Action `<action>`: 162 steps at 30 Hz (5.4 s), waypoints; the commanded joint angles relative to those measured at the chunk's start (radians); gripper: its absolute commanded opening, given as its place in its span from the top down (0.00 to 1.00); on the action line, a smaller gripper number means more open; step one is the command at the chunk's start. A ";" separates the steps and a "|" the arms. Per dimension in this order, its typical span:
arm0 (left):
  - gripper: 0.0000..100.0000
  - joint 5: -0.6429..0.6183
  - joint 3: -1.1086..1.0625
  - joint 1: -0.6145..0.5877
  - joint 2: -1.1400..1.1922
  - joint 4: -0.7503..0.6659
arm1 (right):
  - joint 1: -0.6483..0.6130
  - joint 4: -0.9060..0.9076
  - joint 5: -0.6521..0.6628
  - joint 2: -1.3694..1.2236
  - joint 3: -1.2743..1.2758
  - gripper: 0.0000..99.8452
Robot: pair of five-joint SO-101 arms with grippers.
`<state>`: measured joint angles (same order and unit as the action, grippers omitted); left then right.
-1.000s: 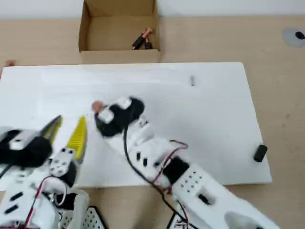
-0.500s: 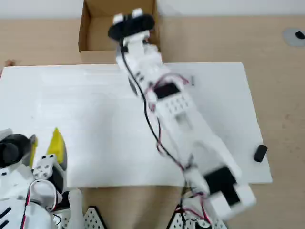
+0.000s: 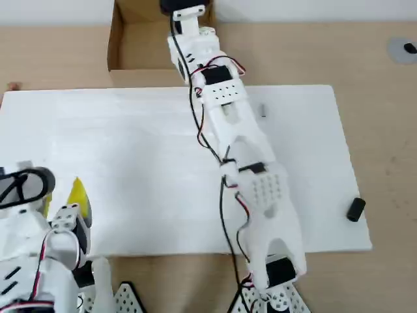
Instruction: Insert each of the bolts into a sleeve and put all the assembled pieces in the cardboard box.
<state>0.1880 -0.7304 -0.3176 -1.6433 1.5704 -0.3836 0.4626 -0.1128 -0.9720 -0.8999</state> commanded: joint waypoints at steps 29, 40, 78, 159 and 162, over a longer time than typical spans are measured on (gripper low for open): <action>0.83 0.000 -0.167 -0.095 0.404 -0.204 | 0.194 1.333 0.069 0.346 -0.765 0.63; 0.83 -0.044 -0.026 0.006 0.906 -0.334 | 0.616 1.329 -0.143 0.467 -0.174 0.63; 0.90 -0.187 0.470 0.014 1.526 0.003 | 1.136 0.965 0.351 1.179 1.351 0.63; 0.90 0.009 0.394 0.008 0.799 0.066 | 1.099 0.764 0.497 0.875 1.325 0.88; 0.90 0.009 0.394 0.008 0.777 0.066 | 1.099 0.766 0.497 0.875 1.331 0.93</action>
<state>0.1880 -0.3422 -0.3176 -0.8393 1.6333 0.7442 1.2283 0.3844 -0.0990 0.4196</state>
